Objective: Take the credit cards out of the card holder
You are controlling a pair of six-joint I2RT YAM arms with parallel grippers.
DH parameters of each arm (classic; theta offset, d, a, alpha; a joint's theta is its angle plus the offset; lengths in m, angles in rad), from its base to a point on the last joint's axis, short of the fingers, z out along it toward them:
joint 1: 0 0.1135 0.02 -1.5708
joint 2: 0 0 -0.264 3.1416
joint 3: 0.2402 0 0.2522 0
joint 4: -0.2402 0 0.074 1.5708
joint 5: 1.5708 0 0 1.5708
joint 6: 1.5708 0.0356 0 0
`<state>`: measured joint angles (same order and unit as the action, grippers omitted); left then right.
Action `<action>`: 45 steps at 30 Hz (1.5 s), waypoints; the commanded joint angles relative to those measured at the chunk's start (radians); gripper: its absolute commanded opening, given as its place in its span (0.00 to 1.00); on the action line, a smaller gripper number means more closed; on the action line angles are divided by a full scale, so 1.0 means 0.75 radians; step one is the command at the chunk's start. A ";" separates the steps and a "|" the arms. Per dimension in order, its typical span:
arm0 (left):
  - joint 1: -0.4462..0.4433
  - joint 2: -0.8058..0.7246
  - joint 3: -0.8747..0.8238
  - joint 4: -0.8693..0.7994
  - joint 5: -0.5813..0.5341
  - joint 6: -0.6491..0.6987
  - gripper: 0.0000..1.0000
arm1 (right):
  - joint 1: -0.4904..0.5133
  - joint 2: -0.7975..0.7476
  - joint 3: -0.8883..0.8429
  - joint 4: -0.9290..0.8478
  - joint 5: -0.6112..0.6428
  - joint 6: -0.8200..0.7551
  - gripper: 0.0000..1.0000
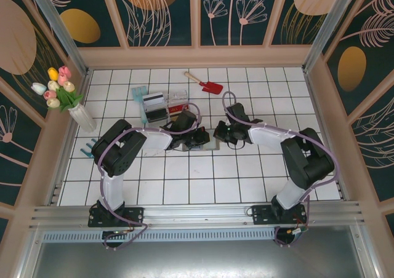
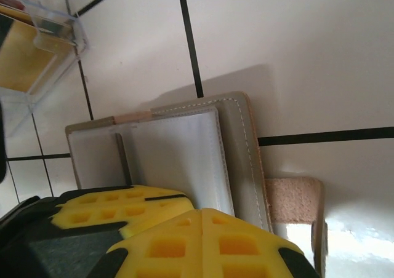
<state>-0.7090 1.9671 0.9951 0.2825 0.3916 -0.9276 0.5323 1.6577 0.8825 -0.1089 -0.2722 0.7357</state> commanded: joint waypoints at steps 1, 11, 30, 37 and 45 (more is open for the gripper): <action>-0.007 -0.048 0.012 -0.066 -0.006 0.001 0.00 | 0.012 0.040 0.058 0.027 -0.053 -0.007 0.00; 0.004 -0.228 0.005 -0.284 -0.149 0.040 0.24 | 0.012 0.131 0.094 -0.027 0.023 -0.042 0.02; 0.062 -0.261 -0.057 -0.518 -0.354 -0.056 0.61 | 0.012 0.153 0.095 -0.043 0.052 -0.087 0.09; 0.062 -0.253 -0.044 -0.486 -0.287 -0.002 0.50 | 0.012 0.161 0.098 -0.043 0.050 -0.085 0.09; 0.062 -0.278 -0.038 -0.546 -0.340 0.062 0.44 | 0.012 0.170 0.098 -0.041 0.046 -0.083 0.09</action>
<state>-0.6609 1.7630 0.9432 -0.0765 0.1555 -0.9165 0.5331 1.7676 0.9333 -0.1230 -0.2516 0.6865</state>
